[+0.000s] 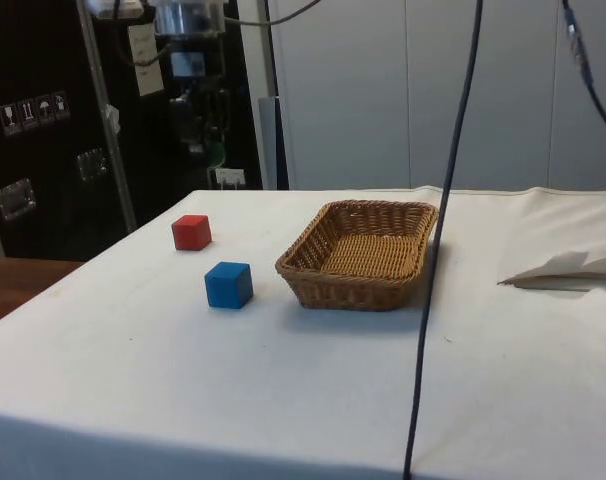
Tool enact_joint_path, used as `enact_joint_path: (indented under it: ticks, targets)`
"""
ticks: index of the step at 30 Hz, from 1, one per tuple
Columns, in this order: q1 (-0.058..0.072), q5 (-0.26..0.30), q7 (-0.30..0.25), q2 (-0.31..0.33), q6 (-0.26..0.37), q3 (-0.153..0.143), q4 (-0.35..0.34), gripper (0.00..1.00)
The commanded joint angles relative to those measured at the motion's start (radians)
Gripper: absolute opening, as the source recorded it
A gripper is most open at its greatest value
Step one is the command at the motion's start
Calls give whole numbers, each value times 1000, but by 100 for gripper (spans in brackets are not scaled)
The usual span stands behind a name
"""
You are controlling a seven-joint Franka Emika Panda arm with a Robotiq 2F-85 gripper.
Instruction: Place all non-red objects into the basket.
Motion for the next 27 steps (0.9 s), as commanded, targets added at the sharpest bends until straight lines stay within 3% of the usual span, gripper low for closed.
enact_joint_path:
  ticks: [1, 6, 7, 8, 14, 16, 17, 24, 25, 27]
  targets:
    - [8, -16, 5, -27, 14, -8, -32, 0]
    - [7, -40, 6, -75, 13, -9, -79, 0]
    - [0, -27, 0, -60, 0, -1, -59, 0]
    - [7, -50, 7, -94, 14, -9, -98, 0]
    - [6, -85, 9, -157, 21, -10, -167, 0]
    - [0, -67, 1, -137, 7, -4, -143, 0]
    - [5, -96, 11, -175, 23, -11, -187, 0]
    - [4, -138, 16, -245, 30, -13, -266, 0]
    - [0, -120, 5, -230, 13, -9, -247, 0]
    - [4, -147, 17, -261, 31, -13, -284, 0]
